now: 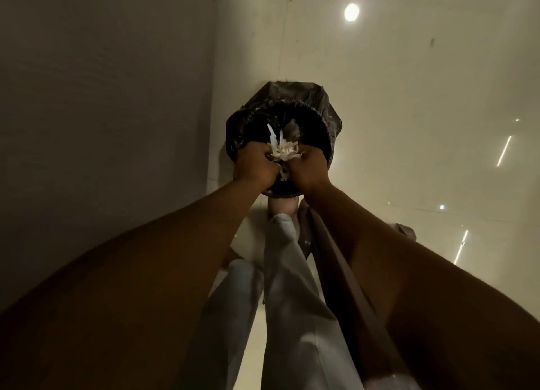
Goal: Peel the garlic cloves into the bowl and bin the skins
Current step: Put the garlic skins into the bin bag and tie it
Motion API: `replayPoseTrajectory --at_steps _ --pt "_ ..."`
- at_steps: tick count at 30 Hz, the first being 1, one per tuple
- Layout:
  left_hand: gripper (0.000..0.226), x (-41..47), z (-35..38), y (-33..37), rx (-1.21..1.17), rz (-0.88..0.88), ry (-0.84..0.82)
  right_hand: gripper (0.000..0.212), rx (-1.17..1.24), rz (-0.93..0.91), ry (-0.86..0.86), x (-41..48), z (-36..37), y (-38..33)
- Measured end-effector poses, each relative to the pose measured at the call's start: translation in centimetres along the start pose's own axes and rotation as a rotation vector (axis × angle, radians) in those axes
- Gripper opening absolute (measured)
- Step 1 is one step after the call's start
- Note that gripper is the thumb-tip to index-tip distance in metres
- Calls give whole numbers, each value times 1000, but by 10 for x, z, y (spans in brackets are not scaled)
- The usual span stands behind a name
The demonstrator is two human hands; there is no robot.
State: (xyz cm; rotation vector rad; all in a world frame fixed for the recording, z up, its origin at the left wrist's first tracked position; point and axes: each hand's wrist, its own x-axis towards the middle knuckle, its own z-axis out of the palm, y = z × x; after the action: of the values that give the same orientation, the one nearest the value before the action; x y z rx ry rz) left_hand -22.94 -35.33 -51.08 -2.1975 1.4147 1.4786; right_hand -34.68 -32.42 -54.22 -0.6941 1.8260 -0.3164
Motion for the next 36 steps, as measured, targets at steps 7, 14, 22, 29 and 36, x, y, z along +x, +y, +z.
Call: replayPoseTrajectory --at_steps 7,14,22,29,36 --pt "33 19 9 -2 25 -9 -51 18 116 120 -78 28 4 14" --pt "38 19 12 -5 24 27 -62 20 -62 48 90 26 0 11" --pt "20 23 9 -4 -98 -51 100 20 -82 42 98 15 -3 5" --pt "7 17 7 2 -139 -68 115 12 -96 -10 155 12 -2 2" --pt "28 1 6 8 -269 -74 109 10 -37 -36 74 -6 -5 -10"
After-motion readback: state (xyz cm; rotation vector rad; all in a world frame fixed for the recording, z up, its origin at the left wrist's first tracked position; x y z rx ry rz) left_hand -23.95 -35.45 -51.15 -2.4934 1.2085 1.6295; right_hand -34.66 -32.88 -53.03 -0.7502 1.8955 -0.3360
